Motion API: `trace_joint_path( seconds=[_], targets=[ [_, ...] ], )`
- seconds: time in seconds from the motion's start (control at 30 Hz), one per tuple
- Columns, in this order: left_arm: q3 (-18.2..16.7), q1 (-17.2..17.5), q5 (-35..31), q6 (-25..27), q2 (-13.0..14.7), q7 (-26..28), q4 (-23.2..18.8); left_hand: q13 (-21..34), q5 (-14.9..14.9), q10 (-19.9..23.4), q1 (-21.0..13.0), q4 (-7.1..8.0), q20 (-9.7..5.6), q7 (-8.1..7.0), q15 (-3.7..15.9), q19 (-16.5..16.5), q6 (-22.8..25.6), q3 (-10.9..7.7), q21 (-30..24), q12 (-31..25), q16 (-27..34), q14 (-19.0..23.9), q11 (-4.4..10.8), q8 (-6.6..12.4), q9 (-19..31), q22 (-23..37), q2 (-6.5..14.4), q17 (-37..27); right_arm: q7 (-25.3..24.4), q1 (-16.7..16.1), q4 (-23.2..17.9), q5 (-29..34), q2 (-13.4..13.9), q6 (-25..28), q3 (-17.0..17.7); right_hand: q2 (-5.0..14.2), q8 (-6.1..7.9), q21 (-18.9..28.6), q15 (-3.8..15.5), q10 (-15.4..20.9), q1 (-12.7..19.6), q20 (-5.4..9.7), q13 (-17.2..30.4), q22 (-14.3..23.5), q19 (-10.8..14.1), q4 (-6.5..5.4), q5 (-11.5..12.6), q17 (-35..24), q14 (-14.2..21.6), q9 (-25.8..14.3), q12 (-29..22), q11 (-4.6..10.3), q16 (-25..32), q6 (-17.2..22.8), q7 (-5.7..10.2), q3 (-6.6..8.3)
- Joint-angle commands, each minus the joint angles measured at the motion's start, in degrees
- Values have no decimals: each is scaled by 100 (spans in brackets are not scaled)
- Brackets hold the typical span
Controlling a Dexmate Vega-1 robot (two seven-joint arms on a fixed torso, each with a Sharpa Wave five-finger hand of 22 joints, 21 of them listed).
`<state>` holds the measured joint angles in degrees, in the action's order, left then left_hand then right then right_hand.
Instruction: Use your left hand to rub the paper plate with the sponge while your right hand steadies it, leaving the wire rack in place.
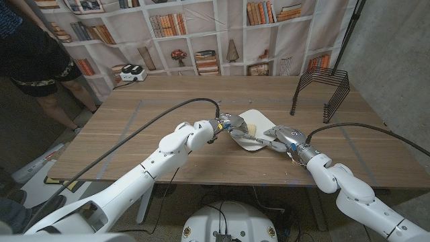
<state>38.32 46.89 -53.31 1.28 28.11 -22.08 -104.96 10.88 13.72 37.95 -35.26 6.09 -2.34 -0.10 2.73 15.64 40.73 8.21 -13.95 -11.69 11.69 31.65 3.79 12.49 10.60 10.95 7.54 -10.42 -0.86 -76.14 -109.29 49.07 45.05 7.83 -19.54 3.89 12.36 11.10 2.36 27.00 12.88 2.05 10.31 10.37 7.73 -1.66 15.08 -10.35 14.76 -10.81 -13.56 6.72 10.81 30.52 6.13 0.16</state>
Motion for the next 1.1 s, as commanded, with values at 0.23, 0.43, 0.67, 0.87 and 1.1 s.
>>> trace_joint_path(
  seconds=[0.23,0.43,0.67,0.87,1.1],
  targets=[
    [227,-367,-55,-260,-216,31,347,8,-7,17,-15,-3,-93,10,222,77,23,44,-2,16,-7,49,12,-8,21,8,5,-15,35,-155,-129,-12,27,103,77,51,35,38,74,152,-2,299,19,18,40,32,-21,1,30,-10,-20,-1,19,93,-5,-5],
    [193,-560,-262,-105,-212,-64,477,8,-9,5,-18,-2,-95,24,225,71,16,48,4,24,-13,42,18,-15,22,8,6,-15,44,-200,-157,-40,41,137,112,51,30,39,73,156,-2,300,19,18,43,32,-21,1,31,-10,-18,-1,16,94,-5,-7],
    [120,-738,-417,98,-244,-69,695,8,-8,-39,-112,-50,-73,-12,239,49,-47,27,21,46,-33,15,40,-45,23,6,11,-10,38,-171,-115,-75,36,97,97,51,24,38,77,152,-4,300,19,18,42,32,-22,1,36,-10,-11,-4,15,99,-9,-11],
    [71,-655,-405,194,-213,-86,590,8,-7,-69,-206,-99,-53,-17,237,38,-70,2,31,58,-41,7,65,-55,24,5,14,-6,20,-131,-56,-97,15,62,72,52,19,39,75,151,-5,296,19,18,43,31,-23,1,40,-10,-7,-1,13,100,-10,-13],
    [85,-403,-382,157,-87,-149,220,8,-8,-61,-255,-123,-45,-17,233,26,-71,-8,40,54,-50,-10,60,-57,25,5,16,-6,-4,-87,-31,-89,15,35,68,53,12,38,75,151,-5,298,19,18,42,31,-24,1,43,-10,-2,-2,10,101,-6,-16]
  ],
)
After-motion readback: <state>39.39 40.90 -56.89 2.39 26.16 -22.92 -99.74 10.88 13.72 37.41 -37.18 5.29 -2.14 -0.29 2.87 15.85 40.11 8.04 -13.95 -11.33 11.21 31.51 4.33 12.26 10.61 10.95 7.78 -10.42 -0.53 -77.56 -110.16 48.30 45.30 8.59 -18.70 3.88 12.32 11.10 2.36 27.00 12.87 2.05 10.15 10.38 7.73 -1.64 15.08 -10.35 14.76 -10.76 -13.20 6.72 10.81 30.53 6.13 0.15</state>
